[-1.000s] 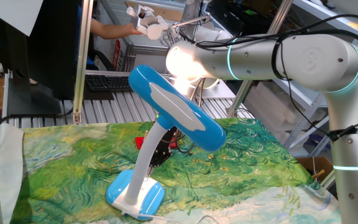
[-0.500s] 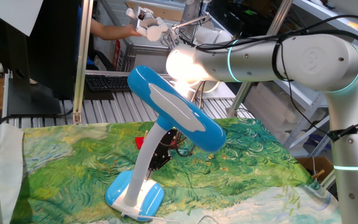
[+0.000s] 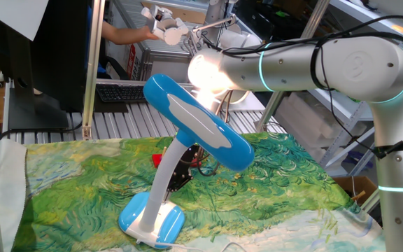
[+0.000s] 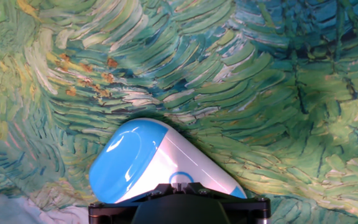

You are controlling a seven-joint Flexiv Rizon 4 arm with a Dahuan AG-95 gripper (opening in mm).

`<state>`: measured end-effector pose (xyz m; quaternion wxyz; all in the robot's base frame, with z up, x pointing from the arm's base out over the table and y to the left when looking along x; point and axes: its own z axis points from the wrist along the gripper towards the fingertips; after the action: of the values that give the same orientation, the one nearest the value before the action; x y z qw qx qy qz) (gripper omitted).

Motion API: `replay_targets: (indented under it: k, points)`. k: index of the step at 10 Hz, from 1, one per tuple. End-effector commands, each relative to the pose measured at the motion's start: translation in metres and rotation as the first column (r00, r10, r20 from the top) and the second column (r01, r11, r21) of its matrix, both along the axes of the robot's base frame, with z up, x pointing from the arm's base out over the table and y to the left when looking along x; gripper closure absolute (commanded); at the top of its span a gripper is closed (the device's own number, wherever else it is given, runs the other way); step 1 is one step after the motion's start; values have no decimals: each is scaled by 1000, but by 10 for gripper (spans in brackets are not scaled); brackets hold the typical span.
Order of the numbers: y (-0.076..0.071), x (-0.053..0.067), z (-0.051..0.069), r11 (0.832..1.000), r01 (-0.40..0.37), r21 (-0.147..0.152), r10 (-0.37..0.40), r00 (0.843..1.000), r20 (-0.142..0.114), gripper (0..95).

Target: Turn off the desk lamp by pressing the button

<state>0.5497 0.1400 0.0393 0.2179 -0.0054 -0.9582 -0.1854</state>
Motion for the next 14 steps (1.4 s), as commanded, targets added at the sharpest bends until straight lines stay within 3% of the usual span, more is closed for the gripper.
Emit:
replay_targets:
  k: [1,14]
  points:
    - [1,2,-1,1000,0,2,0,1000,-4,950]
    - [4,1,-6,1000,12,4,-12,1000,-9,950]
